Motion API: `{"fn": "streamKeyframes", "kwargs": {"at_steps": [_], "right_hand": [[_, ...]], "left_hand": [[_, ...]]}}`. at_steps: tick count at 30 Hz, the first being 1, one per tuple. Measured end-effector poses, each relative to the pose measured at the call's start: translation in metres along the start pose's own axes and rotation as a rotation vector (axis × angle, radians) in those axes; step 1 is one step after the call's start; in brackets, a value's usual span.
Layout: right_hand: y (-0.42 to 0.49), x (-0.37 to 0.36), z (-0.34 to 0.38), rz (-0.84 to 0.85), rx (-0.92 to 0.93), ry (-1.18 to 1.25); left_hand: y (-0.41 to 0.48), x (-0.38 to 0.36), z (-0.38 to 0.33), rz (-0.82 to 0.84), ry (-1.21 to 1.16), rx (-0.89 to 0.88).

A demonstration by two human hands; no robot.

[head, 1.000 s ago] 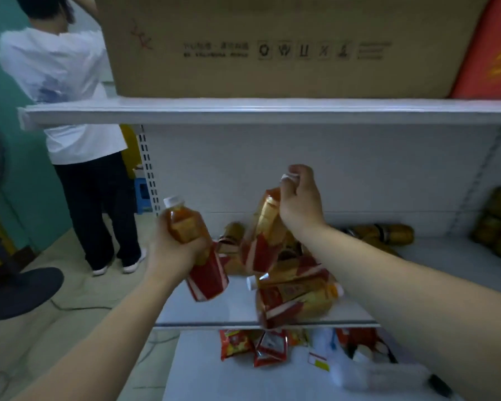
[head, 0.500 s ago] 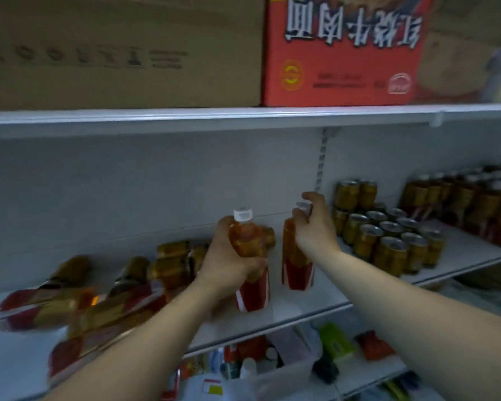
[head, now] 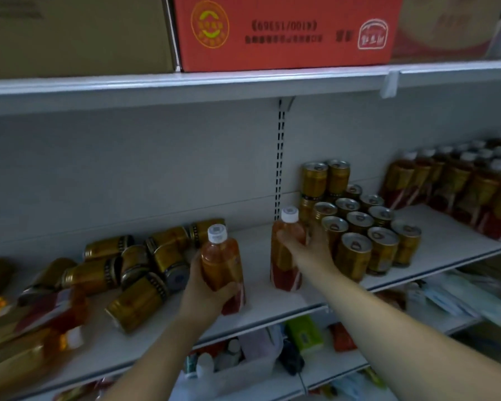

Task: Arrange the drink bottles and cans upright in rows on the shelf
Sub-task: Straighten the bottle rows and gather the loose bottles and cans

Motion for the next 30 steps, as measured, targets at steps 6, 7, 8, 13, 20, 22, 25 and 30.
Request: {"fn": "streamKeyframes", "kwargs": {"at_steps": [6, 7, 8, 13, 20, 22, 25, 30], "right_hand": [[-0.011, -0.019, -0.034, 0.066, -0.072, -0.053], [-0.014, -0.019, -0.037, 0.041, -0.072, -0.030], [-0.016, -0.019, -0.037, 0.018, -0.064, -0.003], [-0.036, -0.007, -0.037, -0.062, -0.038, 0.112], [-0.060, 0.088, 0.011, -0.310, 0.062, 0.266], [-0.070, 0.130, 0.026, -0.374, 0.110, 0.223], [-0.090, 0.196, 0.032, -0.456, 0.150, 0.091], [-0.122, 0.329, 0.003, -0.588, 0.119, 0.048]], "left_hand": [[0.012, -0.007, 0.018, -0.002, -0.072, 0.001], [0.014, -0.007, 0.020, -0.006, -0.086, -0.002], [0.016, -0.007, 0.022, -0.011, -0.113, 0.001], [0.036, -0.011, 0.017, 0.027, -0.339, 0.029], [0.043, -0.079, -0.063, 0.095, -0.514, -0.066], [0.042, -0.119, -0.101, 0.173, -0.497, -0.145], [0.042, -0.191, -0.144, 0.297, -0.468, -0.211], [0.054, -0.325, -0.182, 0.413, -0.338, -0.256]]}}
Point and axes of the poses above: each hand's wrist, its own y-axis towards the middle knuckle, its own x-axis out of the back of the hand, z = x × y, the point moved 10 cm from there along y, towards the middle knuckle, and after that the axes turned 12 degrees about z, right-handed, at the moved point
